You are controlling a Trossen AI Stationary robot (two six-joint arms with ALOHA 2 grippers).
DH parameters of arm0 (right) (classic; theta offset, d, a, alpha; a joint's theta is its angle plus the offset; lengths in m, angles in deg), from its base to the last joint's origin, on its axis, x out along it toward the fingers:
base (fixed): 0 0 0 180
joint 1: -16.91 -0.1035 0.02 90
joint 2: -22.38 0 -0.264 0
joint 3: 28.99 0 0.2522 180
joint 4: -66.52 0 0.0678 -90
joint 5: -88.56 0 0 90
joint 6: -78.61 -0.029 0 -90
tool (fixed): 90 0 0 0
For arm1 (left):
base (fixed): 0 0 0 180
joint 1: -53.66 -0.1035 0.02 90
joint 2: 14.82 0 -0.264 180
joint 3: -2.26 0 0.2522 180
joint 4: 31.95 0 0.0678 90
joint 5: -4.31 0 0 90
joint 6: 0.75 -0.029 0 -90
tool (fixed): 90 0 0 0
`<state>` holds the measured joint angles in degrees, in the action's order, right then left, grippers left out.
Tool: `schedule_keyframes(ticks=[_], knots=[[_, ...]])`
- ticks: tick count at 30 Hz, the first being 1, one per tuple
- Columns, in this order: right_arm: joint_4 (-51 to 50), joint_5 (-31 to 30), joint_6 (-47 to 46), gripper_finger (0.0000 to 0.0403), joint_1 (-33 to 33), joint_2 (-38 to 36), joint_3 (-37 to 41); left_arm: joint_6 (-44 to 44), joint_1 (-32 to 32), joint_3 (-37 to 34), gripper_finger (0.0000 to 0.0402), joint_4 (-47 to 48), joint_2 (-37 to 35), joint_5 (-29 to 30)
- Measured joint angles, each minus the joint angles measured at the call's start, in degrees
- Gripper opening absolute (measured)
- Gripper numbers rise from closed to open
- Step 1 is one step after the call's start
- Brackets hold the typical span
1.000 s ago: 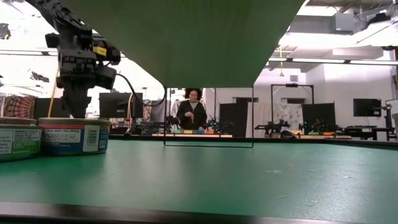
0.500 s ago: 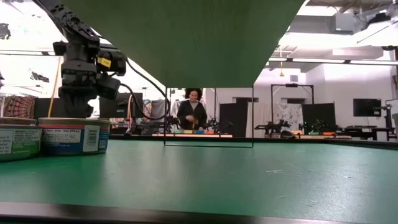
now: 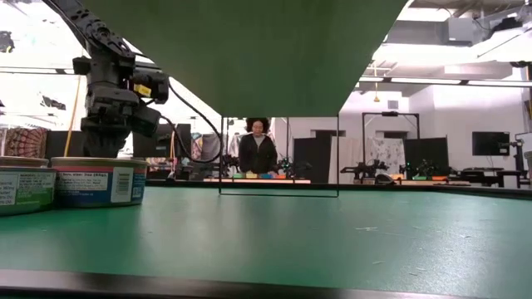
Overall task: Stack canned seafood by type on shelf
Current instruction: Stack the yellow blue tuna can on top of the red tuna can on the shelf
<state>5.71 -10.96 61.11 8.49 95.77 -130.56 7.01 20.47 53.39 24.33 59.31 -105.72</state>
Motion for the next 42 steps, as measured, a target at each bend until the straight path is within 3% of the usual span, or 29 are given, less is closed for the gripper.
schedule_keyframes(ticks=[9,15,21,25,30,36,42], knots=[[0.0,0.0,0.17,0.0118,0.0,0.0,0.0,1.44,-7.98,-0.01,0.0,2.77,-0.14,4.29],[-0.02,0.06,1.38,0.0118,0.28,0.01,0.0,-0.93,-9.77,6.66,0.0,6.12,-4.07,13.11],[-0.04,0.39,2.42,0.0118,1.3,0.01,0.0,0.24,-8.95,14.18,0.0008,6.02,-9.87,16.93],[-0.07,0.42,3.54,0.0118,1.98,0.02,0.0,2.25,-7.65,16.89,0.0059,7.78,-12.36,13.6],[-0.07,0.8,5.41,0.0118,2.98,0.02,0.0,5.9,-2.73,16.98,0.017,12.41,-12.66,10.21],[-0.05,3.57,5.99,0.0118,5.32,0.02,0.0,10.11,5.93,16.94,0.0288,13.31,-12.18,12.17],[-0.05,3.67,6.31,0.0118,5.97,0.02,0.0,14.04,11.89,16.2,0.0319,16.52,-12.19,17.32]])
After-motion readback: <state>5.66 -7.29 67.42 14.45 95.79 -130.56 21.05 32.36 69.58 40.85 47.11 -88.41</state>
